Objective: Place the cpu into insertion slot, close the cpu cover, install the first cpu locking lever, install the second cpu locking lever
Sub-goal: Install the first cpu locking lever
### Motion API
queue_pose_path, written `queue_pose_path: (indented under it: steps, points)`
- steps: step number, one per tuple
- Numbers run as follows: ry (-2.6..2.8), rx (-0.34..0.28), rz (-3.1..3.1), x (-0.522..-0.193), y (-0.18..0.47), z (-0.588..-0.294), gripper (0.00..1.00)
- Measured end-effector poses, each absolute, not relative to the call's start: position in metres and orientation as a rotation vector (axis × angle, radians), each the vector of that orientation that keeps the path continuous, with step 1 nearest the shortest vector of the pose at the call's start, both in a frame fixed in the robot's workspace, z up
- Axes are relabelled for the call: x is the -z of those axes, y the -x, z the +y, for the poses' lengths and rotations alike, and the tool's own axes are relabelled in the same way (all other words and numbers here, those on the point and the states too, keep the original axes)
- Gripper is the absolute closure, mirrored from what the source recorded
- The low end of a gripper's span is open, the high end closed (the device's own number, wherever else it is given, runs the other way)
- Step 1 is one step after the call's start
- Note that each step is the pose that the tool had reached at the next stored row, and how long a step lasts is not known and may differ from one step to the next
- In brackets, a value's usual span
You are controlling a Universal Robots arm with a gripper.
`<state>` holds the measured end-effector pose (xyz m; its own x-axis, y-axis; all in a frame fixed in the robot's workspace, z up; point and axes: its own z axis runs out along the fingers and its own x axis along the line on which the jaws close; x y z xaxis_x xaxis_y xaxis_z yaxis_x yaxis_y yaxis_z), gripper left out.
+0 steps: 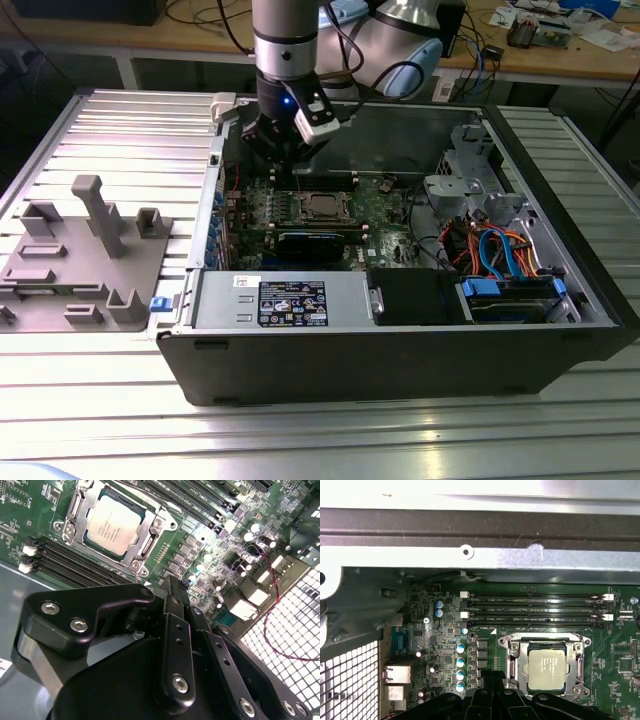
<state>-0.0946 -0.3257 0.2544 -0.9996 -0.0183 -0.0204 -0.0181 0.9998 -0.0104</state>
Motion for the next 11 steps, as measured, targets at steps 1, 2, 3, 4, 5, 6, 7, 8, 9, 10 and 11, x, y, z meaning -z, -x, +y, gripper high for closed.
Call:
queue_pose_path:
  steps: [1,2,3,4,5,6,7,8,9,10,11]
  points:
    - [0.029,0.016,3.121,-0.254,0.095,-0.325,0.89]
    - [0.029,0.016,3.121,-0.254,0.095,-0.324,0.89]
    - [0.029,0.016,3.121,-0.255,0.095,-0.324,0.89]
    - [0.029,0.016,3.121,-0.255,0.095,-0.323,0.89]
    - [0.029,0.016,3.121,-0.255,0.095,-0.322,0.89]
    - [0.03,0.016,3.121,-0.255,0.095,-0.32,0.89]
    - [0.031,0.016,3.121,-0.256,0.095,-0.318,0.89]
    - [0.031,0.016,3.121,-0.256,0.095,-0.317,0.89]
    - [0.032,0.016,3.121,-0.256,0.095,-0.316,0.89]
    - [0.033,0.016,3.121,-0.257,0.095,-0.315,0.89]
    - [0.034,0.016,3.121,-0.257,0.095,-0.314,0.89]
